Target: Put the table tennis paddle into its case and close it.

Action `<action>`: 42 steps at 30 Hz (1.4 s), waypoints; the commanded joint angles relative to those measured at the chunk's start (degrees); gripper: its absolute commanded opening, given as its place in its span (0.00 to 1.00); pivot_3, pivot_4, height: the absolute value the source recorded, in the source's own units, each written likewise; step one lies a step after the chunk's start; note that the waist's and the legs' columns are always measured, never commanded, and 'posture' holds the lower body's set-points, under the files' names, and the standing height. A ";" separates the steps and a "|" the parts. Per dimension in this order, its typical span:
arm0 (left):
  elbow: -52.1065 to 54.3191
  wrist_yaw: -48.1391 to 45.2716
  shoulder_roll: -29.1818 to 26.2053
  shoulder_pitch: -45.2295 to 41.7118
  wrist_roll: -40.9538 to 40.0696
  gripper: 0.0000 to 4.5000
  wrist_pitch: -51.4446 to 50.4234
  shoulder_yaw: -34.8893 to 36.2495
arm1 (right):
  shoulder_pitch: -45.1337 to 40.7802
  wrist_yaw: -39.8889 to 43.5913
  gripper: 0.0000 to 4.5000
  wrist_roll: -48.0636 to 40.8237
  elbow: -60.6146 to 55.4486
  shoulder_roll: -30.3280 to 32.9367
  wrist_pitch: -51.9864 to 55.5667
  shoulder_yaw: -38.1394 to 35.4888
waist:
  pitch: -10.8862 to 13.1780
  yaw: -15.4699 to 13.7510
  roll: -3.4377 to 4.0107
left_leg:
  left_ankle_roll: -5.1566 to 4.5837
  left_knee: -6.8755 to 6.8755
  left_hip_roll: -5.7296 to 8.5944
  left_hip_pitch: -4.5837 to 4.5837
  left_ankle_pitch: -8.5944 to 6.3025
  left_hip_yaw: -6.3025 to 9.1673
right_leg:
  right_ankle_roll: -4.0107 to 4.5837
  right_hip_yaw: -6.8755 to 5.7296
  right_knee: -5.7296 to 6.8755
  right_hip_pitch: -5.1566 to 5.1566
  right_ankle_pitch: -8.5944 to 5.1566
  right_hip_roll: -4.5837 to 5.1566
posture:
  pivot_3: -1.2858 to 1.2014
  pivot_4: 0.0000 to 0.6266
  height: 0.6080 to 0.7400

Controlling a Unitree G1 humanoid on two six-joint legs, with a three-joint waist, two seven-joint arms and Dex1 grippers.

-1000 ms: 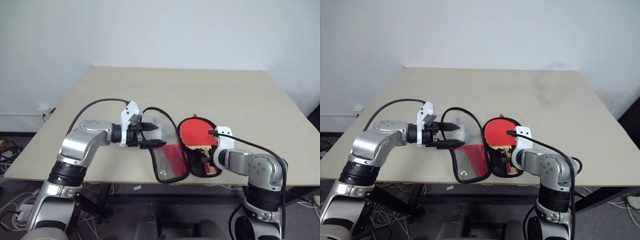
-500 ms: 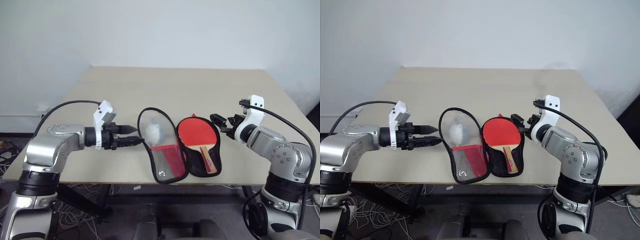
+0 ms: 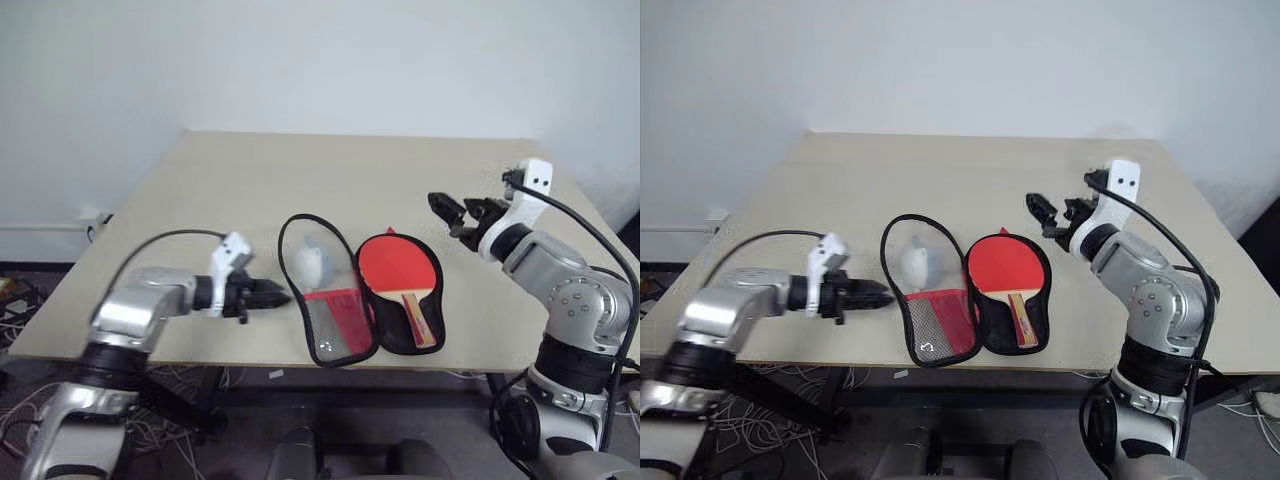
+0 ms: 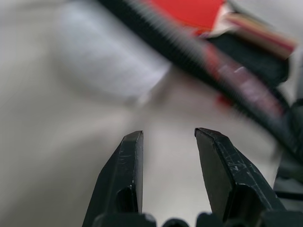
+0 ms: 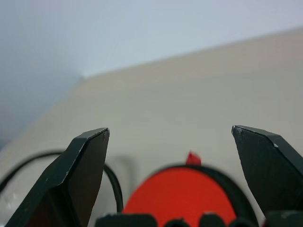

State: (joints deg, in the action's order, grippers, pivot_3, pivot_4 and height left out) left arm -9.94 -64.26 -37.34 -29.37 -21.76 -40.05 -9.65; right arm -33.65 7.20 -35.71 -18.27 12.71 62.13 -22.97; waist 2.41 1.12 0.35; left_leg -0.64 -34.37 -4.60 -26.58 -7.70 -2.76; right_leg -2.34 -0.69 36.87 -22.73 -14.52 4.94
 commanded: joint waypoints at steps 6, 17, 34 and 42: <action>-8.19 2.25 14.24 -12.10 1.34 0.39 4.24 -1.42 | -3.67 -6.21 1.00 -6.35 -0.94 -2.48 -3.88 -8.33 | 0.01 0.08 0.03 | -0.02 -0.20 0.01 0.00 0.06 0.13 | -0.15 0.00 0.02 0.18 0.06 -0.08 | 0.52 0.00 1.00; -3.52 3.58 19.56 -9.36 -0.78 0.67 -1.21 -1.94 | -0.21 -9.36 1.00 -5.67 -3.07 -2.81 -5.46 -3.87 | 0.01 0.36 0.06 | -0.04 -0.46 0.01 0.01 0.07 0.19 | -0.20 0.06 0.09 0.25 0.02 -0.09 | 0.52 0.00 1.00; 6.79 18.04 20.60 -2.14 -9.00 0.98 -26.71 4.97 | 1.42 -10.36 1.00 -5.04 -0.87 -2.22 -8.43 -1.56 | 0.01 0.25 0.06 | -0.04 -0.53 0.03 0.02 0.06 0.25 | -0.10 0.01 0.08 0.29 -0.05 -0.06 | 0.52 0.00 1.00; -6.93 29.15 30.53 -8.19 -10.10 0.98 -32.45 13.63 | 1.58 -11.06 1.00 -5.36 -0.29 -2.05 -8.90 -1.30 | 0.01 0.32 0.06 | -0.06 -0.58 0.04 0.02 0.08 0.30 | -0.27 0.00 0.08 0.30 -0.02 -0.10 | 0.52 0.00 1.00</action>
State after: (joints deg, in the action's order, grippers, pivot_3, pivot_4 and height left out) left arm -16.82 -35.97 -7.61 -36.32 -30.51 -71.36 3.59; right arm -30.97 -3.67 -40.48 -17.35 10.06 54.42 -24.07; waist 2.42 1.44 0.41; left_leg -0.70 -34.96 -4.56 -26.57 -7.63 -2.46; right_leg -2.61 -0.69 36.95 -22.42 -14.54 4.84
